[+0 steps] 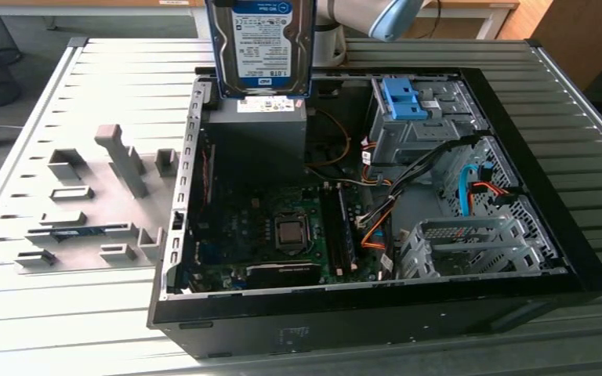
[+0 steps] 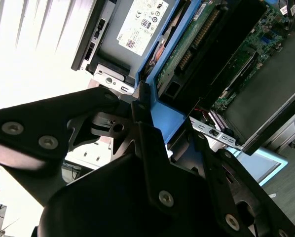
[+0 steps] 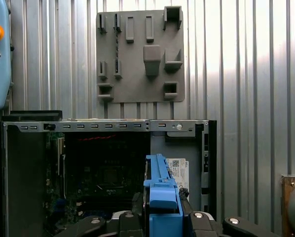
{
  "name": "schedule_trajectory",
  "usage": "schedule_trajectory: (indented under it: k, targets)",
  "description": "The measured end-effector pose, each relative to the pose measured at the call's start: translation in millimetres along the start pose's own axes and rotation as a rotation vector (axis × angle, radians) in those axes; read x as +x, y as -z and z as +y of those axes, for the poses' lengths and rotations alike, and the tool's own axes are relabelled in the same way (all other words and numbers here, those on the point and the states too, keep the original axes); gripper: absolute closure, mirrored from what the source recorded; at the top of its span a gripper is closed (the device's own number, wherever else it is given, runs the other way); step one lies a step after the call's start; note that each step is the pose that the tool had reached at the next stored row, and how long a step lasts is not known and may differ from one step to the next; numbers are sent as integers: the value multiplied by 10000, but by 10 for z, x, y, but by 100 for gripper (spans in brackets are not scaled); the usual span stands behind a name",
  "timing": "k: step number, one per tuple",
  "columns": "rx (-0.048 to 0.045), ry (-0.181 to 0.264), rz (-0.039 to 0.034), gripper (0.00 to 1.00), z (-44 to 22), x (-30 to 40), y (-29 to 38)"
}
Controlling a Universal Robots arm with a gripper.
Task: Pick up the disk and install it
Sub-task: 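Pick up the disk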
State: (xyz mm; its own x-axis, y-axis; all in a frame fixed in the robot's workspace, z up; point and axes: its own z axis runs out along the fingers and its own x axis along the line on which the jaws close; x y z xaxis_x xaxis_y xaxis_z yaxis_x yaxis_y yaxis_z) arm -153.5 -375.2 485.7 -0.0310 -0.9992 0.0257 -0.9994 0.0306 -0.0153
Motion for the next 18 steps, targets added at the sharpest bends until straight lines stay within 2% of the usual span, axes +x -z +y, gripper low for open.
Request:
schedule_trajectory:
  k: [14,18]
  targets:
    - [0,0,0,64,-3,0,0]
    - [0,0,0,64,-3,22,-1]
